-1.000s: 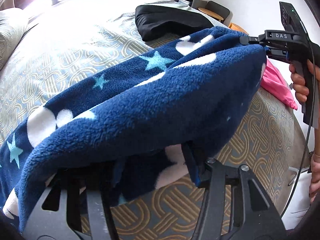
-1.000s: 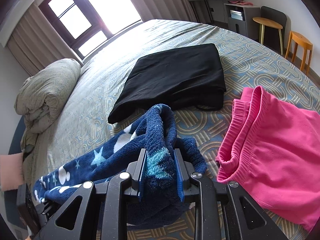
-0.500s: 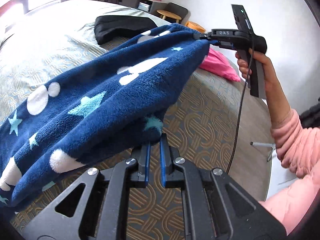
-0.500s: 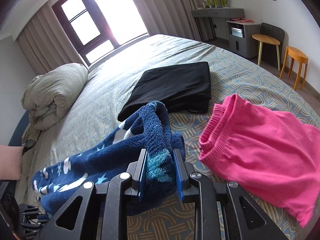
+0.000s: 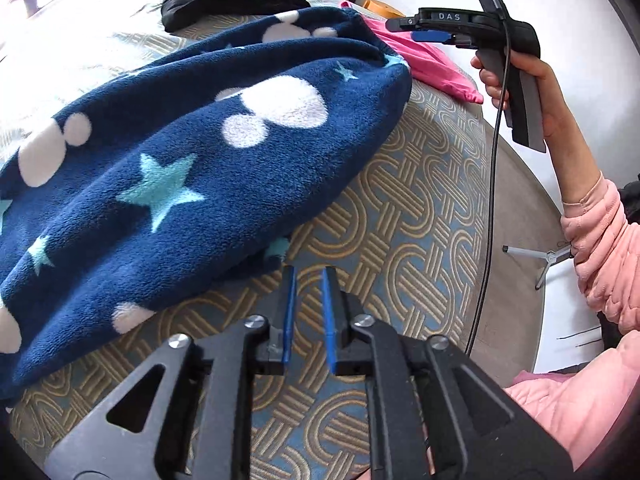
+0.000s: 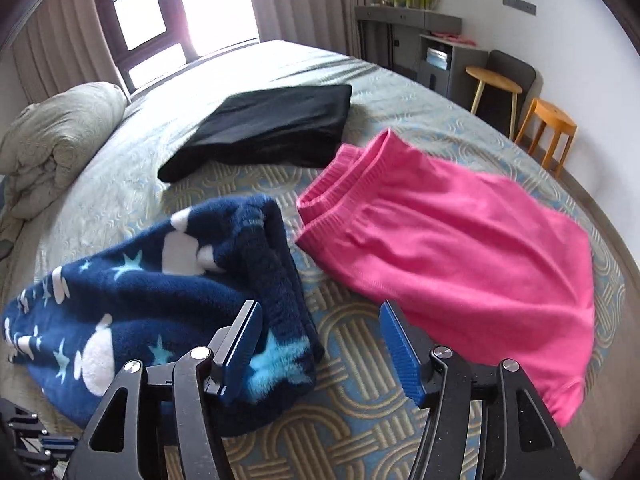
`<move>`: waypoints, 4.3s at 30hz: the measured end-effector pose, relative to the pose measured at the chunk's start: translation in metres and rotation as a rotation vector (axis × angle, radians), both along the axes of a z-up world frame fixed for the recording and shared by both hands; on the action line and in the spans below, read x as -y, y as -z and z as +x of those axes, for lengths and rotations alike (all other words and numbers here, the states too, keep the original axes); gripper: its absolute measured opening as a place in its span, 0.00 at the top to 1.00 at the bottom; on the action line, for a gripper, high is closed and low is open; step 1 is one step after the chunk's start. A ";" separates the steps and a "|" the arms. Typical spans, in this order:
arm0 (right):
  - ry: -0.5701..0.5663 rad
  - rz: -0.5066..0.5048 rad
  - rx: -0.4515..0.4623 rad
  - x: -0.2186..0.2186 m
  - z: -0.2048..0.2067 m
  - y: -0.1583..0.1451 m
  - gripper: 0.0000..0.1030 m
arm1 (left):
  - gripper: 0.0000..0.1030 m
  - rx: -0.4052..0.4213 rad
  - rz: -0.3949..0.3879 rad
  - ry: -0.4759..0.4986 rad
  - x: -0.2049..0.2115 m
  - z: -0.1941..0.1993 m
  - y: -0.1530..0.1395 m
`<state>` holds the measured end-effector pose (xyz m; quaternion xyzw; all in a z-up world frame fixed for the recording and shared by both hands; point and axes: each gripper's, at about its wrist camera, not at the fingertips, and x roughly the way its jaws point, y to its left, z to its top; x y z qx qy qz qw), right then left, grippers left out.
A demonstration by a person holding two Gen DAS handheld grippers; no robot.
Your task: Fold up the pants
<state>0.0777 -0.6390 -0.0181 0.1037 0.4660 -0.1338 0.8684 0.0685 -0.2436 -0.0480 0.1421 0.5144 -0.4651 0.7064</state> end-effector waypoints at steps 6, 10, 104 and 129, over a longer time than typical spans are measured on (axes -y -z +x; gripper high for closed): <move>-0.110 0.085 -0.030 -0.005 0.057 0.006 0.17 | 0.66 -0.006 -0.014 -0.112 -0.019 0.010 -0.001; -0.023 0.146 -0.146 0.002 0.094 0.045 0.86 | 0.66 -0.004 -0.004 -0.178 -0.035 0.019 -0.005; -1.344 0.105 -0.503 -0.773 0.284 0.130 0.35 | 0.59 -0.108 -0.505 -1.266 -0.507 0.115 0.066; -1.555 0.342 -0.133 -0.747 0.239 -0.008 0.92 | 0.69 0.016 -0.615 -1.198 -0.514 0.043 0.021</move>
